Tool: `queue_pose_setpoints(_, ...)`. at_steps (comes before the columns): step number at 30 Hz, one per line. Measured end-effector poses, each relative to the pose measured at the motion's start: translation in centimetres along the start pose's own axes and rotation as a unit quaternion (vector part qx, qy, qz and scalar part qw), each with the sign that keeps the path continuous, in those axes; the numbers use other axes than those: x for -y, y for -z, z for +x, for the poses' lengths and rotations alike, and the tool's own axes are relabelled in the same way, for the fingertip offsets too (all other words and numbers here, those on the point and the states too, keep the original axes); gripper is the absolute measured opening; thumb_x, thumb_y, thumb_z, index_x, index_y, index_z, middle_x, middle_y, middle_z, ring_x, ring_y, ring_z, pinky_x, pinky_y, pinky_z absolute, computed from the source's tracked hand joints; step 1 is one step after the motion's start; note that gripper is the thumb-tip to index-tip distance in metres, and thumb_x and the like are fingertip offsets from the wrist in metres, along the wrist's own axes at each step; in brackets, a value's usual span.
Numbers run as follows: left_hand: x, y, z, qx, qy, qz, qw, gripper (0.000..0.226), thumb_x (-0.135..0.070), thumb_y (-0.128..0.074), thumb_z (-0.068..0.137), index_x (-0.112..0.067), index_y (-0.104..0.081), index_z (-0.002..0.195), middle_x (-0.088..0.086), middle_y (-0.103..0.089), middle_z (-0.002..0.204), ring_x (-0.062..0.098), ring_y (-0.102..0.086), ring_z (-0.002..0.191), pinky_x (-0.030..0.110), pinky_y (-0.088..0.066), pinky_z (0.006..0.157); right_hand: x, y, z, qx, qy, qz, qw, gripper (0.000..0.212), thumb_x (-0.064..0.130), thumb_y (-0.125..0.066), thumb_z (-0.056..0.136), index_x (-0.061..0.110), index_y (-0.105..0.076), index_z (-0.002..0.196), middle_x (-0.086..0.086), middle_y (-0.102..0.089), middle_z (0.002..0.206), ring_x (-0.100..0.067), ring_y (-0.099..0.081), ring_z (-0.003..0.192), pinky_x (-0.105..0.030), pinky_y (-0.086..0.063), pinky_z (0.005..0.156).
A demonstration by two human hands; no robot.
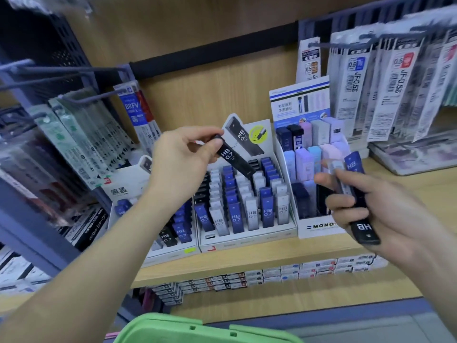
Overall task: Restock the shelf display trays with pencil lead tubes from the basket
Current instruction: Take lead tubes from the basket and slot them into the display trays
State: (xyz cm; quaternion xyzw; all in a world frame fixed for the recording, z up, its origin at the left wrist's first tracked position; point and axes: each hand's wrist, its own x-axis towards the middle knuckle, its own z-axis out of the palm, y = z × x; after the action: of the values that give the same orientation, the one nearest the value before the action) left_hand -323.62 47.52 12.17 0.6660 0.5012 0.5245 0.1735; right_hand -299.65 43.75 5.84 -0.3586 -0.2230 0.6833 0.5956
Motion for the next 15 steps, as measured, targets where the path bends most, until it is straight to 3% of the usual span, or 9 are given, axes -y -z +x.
queue_pose_setpoints(4, 0.1, 0.7, 0.0, 0.003, -0.033, 0.041, 0.999, 0.023, -0.003, -0.059, 0.092, -0.024, -0.069, 0.09, 0.002, -0.069, 0.088, 0.006, -0.065, 0.066, 0.015, -0.051, 0.059, -0.3, 0.3, 0.0, 0.029, 0.005, -0.058, 0.998, 0.011, 0.011, -0.046, 0.093, 0.015, -0.053, 0.101, -0.005, -0.05, 0.063, -0.008, -0.031, 0.039, -0.015, -0.02, 0.028)
queue_pose_setpoints(7, 0.8, 0.5, -0.5, 0.018, -0.048, 0.048, 0.998, 0.03, -0.003, -0.06, 0.091, -0.032, -0.067, 0.087, 0.006, -0.068, 0.094, 0.01, -0.065, 0.071, 0.016, -0.052, 0.067, -1.2, -0.2, 0.1, 0.043, -0.005, -0.098, 0.994, 0.007, 0.01, -0.046, 0.092, 0.015, -0.052, 0.092, -0.005, -0.043, 0.06, -0.01, -0.031, 0.039, -0.016, -0.021, 0.031)
queue_pose_setpoints(12, 1.8, -1.3, 0.1, 0.034, -0.053, 0.053, 0.997, 0.031, -0.006, -0.063, 0.09, -0.036, -0.068, 0.089, -0.007, -0.066, 0.091, 0.019, -0.067, 0.08, 0.041, -0.056, 0.083, -1.9, -0.7, 0.4, 0.065, -0.006, -0.133, 0.989, 0.013, 0.007, -0.046, 0.091, 0.016, -0.056, 0.09, -0.006, -0.042, 0.06, -0.012, -0.03, 0.041, -0.018, -0.021, 0.034)
queue_pose_setpoints(15, 2.4, -2.4, 0.2, 0.046, -0.071, 0.074, 0.994, 0.023, -0.01, -0.063, 0.09, -0.031, -0.071, 0.093, -0.018, -0.063, 0.087, 0.017, -0.065, 0.082, 0.044, -0.054, 0.084, -2.4, -0.6, 0.9, 0.062, -0.006, -0.153, 0.986, 0.023, 0.007, -0.046, 0.091, 0.017, -0.064, 0.1, -0.005, -0.042, 0.059, -0.012, -0.03, 0.041, -0.019, -0.022, 0.035)
